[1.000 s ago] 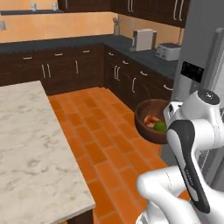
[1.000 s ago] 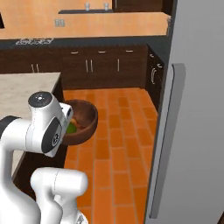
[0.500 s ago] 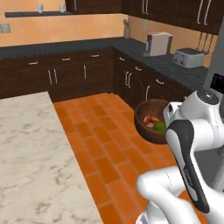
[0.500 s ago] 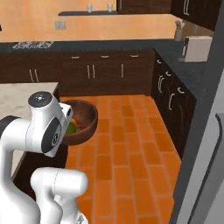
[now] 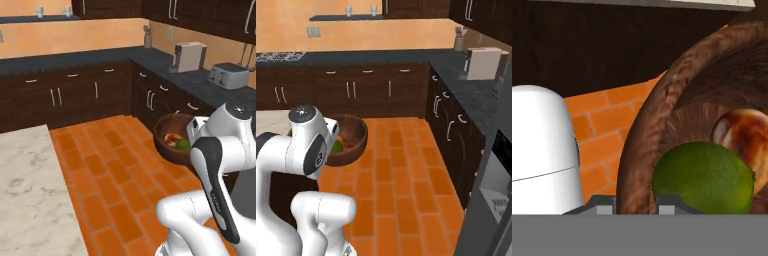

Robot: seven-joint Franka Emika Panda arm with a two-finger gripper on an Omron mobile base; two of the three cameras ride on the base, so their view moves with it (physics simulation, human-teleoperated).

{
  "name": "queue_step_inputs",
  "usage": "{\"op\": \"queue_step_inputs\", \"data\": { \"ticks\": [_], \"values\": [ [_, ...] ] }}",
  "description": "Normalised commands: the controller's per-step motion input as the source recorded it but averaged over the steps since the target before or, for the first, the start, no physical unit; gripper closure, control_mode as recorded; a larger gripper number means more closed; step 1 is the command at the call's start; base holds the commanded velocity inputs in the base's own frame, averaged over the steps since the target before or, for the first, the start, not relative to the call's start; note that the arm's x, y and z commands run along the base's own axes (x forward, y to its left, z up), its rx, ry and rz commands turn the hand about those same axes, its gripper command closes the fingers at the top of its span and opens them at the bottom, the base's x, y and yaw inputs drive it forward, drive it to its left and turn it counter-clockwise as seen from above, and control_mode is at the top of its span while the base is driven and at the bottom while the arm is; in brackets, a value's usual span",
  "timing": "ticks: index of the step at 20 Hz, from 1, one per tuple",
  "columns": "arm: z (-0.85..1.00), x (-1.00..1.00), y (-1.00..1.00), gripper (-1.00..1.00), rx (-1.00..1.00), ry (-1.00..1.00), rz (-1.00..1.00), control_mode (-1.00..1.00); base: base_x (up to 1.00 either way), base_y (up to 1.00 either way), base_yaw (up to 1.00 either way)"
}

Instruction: Pick the chicken drumstick and lime from their plates and place them in the bowl. Then put the bowl in the fridge.

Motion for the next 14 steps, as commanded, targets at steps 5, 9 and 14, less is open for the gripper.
{"op": "queue_step_inputs", "data": {
  "ticks": [5, 9, 14],
  "values": [
    [0.00, 0.00, 0.00, 1.00, 0.00, 0.00, 0.00, 1.00, 0.71, -0.01, -0.45],
    [0.00, 0.00, 0.00, 1.00, 0.00, 0.00, 0.00, 1.00, 0.35, 0.05, -0.59],
    [0.00, 0.00, 0.00, 1.00, 0.00, 0.00, 0.00, 1.00, -0.03, 0.18, -0.79]
  ]
}}
